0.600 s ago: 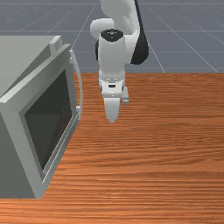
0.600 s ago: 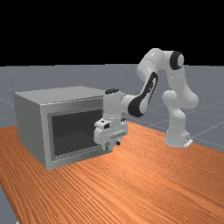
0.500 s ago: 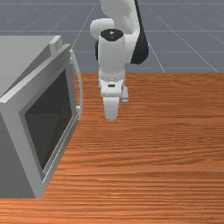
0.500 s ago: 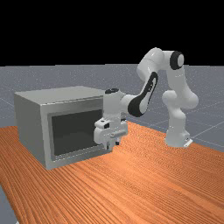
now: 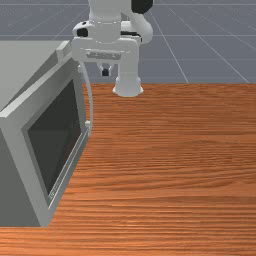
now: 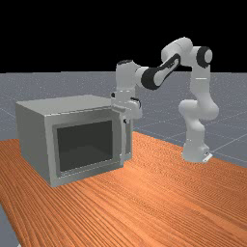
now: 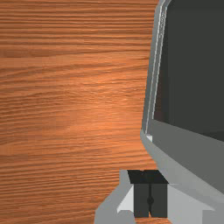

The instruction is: Open the microwave

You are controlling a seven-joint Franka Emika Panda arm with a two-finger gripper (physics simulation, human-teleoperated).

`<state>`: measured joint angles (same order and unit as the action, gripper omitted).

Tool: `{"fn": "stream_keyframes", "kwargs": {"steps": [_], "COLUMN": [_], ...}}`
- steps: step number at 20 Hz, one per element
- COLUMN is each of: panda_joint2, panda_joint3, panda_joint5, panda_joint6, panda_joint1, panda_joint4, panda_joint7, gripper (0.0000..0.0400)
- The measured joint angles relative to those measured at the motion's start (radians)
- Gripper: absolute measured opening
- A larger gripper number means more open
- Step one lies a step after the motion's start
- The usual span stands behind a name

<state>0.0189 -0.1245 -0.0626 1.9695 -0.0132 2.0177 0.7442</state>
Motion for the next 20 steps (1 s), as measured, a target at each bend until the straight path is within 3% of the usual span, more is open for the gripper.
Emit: {"fn": "stream_keyframes", "kwargs": {"steps": [6, 10, 13, 20], "panda_joint2": [-0.044, -0.155, -0.177, -0.078], "panda_joint3": [-0.016, -0.014, -0.047, -0.117], "panda_joint5": [0.03, 0.002, -0.023, -0.047], "panda_joint6": [-0.026, -0.016, -0.009, 0.086], "panda_joint1": [-0.007, -0.002, 0.027, 0.097], "panda_joint4": [0.007, -0.013, -0.056, -0.067], "panda_joint7": [0.131, 0.167, 0.167, 0.141], "gripper": [0.0, 0.0, 0.0, 0.0]}}
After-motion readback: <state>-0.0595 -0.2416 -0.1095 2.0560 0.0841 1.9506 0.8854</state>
